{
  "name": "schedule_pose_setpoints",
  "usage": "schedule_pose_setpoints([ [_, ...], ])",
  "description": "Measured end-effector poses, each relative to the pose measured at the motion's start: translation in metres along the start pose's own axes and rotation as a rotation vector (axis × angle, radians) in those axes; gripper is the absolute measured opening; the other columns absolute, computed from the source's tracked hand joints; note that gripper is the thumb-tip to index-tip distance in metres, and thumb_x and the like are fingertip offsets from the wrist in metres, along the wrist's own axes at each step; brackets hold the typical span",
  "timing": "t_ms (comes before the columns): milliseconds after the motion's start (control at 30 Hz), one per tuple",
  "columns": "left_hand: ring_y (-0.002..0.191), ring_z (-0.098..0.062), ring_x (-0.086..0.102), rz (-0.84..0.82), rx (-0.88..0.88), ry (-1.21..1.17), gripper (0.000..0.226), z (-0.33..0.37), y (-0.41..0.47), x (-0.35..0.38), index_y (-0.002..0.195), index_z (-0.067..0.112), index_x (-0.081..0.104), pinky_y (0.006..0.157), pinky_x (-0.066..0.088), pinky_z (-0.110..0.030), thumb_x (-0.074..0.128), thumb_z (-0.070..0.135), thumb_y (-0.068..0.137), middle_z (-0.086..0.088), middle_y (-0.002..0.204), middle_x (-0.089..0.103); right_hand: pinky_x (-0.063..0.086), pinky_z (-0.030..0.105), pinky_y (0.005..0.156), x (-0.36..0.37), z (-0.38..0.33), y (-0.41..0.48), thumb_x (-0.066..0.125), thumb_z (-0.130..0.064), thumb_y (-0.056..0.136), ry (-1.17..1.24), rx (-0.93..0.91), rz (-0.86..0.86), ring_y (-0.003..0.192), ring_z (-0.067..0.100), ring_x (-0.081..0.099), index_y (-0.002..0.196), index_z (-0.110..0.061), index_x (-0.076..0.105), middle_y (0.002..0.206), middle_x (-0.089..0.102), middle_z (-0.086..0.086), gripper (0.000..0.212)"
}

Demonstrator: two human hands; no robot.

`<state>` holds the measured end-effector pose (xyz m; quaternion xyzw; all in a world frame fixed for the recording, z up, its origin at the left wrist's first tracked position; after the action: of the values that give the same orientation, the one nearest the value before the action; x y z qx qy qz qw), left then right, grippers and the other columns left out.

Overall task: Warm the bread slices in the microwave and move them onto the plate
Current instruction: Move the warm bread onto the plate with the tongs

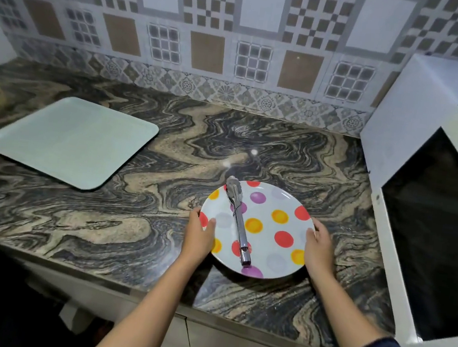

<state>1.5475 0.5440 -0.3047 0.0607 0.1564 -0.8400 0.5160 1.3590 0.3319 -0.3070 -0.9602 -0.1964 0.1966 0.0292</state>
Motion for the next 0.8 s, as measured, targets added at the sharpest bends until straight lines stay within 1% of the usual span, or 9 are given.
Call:
schedule_pose_setpoints([
  [133,0.123,-0.017,0.046,-0.035,0.029,-0.024,0.052,0.002,-0.003,-0.001,0.142,0.004,0.032,0.094,0.035,-0.018,0.049,0.007,0.094,-0.004,0.135,0.047,0.047,0.045,0.098,-0.001,0.002,-0.002,0.04,-0.013,0.097,0.064,-0.021,-0.016,0.116,0.026,0.056,0.128,-0.018,0.054,0.128,0.06,0.006,0.035],
  [200,0.132,-0.021,0.04,-0.038,0.015,-0.055,0.054,0.0,-0.006,-0.004,0.144,0.007,0.031,0.104,0.034,-0.026,0.05,0.009,0.094,-0.007,0.145,0.041,0.047,0.045,0.099,-0.003,-0.001,-0.009,0.04,-0.012,0.098,0.106,-0.027,-0.038,0.117,0.025,0.056,0.13,-0.017,0.053,0.128,0.06,0.006,0.035],
  [267,0.135,-0.022,0.038,-0.032,0.01,-0.087,0.054,0.0,-0.015,-0.009,0.144,0.009,0.032,0.109,0.034,-0.032,0.051,0.01,0.094,-0.006,0.147,0.04,0.047,0.043,0.099,-0.007,-0.005,-0.017,0.04,-0.01,0.099,0.144,-0.028,-0.051,0.116,0.024,0.056,0.132,-0.013,0.052,0.128,0.059,0.007,0.035],
  [333,0.133,-0.022,0.041,-0.021,0.029,-0.116,0.052,0.003,-0.026,-0.016,0.143,0.012,0.035,0.109,0.037,-0.039,0.051,0.011,0.093,-0.005,0.144,0.044,0.046,0.04,0.099,-0.01,-0.008,-0.027,0.04,-0.01,0.099,0.181,-0.03,-0.055,0.117,0.023,0.055,0.133,-0.011,0.05,0.13,0.058,0.007,0.036],
  [433,0.132,-0.02,0.042,0.014,0.061,-0.103,0.052,0.011,-0.046,-0.03,0.143,0.014,0.037,0.108,0.038,-0.04,0.052,0.013,0.093,-0.003,0.143,0.045,0.046,0.042,0.1,-0.016,-0.013,-0.044,0.041,-0.009,0.099,0.211,-0.067,-0.053,0.118,0.024,0.055,0.132,-0.012,0.052,0.13,0.058,0.008,0.035],
  [500,0.129,-0.021,0.045,0.04,0.082,-0.117,0.051,0.014,-0.062,-0.04,0.141,0.012,0.038,0.105,0.04,-0.035,0.053,0.011,0.092,-0.004,0.14,0.047,0.046,0.044,0.101,-0.02,-0.015,-0.06,0.041,-0.008,0.098,0.217,-0.086,-0.055,0.118,0.024,0.056,0.131,-0.012,0.052,0.129,0.059,0.008,0.034],
  [600,0.12,-0.022,0.052,0.065,0.12,-0.13,0.046,0.017,-0.095,-0.055,0.136,0.011,0.044,0.093,0.043,-0.028,0.053,0.006,0.091,-0.005,0.131,0.054,0.046,0.044,0.1,-0.032,-0.018,-0.091,0.042,-0.01,0.098,0.24,-0.102,-0.056,0.119,0.023,0.054,0.131,-0.011,0.051,0.13,0.057,0.007,0.034],
  [700,0.107,-0.021,0.059,0.069,0.158,-0.139,0.035,0.018,-0.136,-0.067,0.121,0.017,0.054,0.083,0.047,-0.025,0.052,0.003,0.09,-0.001,0.116,0.063,0.046,0.037,0.098,-0.051,-0.016,-0.129,0.042,-0.009,0.098,0.263,-0.118,-0.024,0.117,0.019,0.052,0.132,-0.01,0.051,0.126,0.056,0.002,0.035],
  [800,0.088,-0.002,0.057,0.06,0.202,-0.147,0.036,0.022,-0.184,-0.077,0.119,0.02,0.052,0.066,0.044,-0.003,0.049,-0.001,0.09,0.015,0.096,0.058,0.047,0.032,0.09,-0.07,-0.01,-0.171,0.041,-0.007,0.098,0.29,-0.135,-0.012,0.11,0.02,0.055,0.128,-0.012,0.054,0.114,0.057,-0.001,0.034],
])
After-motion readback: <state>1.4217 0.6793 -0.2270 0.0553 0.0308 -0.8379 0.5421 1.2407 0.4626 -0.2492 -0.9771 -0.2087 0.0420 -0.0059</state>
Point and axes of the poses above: each hand's wrist, its own y-axis towards the middle knuckle, its own x-axis out of the palm, z = x × y, the point moved 7 cm from there along y, towards the middle knuckle
